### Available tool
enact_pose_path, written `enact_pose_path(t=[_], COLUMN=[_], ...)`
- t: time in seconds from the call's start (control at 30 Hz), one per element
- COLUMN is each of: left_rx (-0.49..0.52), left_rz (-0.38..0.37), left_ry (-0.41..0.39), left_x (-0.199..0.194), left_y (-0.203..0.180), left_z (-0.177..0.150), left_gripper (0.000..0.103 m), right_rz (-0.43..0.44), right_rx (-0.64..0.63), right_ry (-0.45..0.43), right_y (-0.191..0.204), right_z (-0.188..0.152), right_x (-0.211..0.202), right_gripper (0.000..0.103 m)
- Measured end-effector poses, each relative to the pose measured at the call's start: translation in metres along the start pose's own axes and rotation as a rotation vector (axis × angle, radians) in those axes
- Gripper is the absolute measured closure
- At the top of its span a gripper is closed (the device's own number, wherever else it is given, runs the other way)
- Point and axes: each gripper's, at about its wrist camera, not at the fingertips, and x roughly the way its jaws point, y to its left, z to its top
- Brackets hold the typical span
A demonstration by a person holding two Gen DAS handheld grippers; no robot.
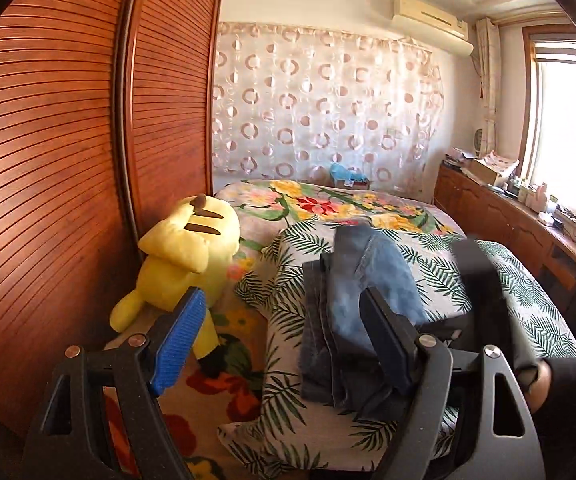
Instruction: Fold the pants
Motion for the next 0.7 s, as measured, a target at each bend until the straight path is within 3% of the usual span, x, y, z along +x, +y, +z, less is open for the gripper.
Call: enact_pose_path(t=[0.13, 0.27, 0.33, 0.5, 0.7], left_rx=[-0.004, -0.004, -0.003, 0.001, 0.009], left_rz=[0.005, -0.006, -0.014, -0.031, -0.072], left_ry=[0.012, 0.026, 0.029, 0.034, 0.073], left_x=[0.003, 0.006, 0.007, 0.008, 0.025], left_y=[0.001, -0.003, -0.006, -0.014, -0.029], left_z=[-0.003, -0.008, -0.009, -0.011, -0.017], left_gripper=[0.023, 0.023, 0.023, 0.023, 0.023], right_rz=[0.008, 0.007, -0.007, -0.042, -0.167], right_rx=[-0.006, 0.013, -0.001, 0.008, 0.023], right_ry=[0.060, 0.055, 0.037, -0.002, -0.116], right_y=[-0.001, -0.008, -0.010, -0.020, -0.049], right_z=[-0.005, 0.003, 0.008, 0.019, 0.035], right_x=[0.035, 0.036, 0.028, 0.005, -0.039], right_gripper=[0.092, 0.089, 0.077, 0.059, 0.047])
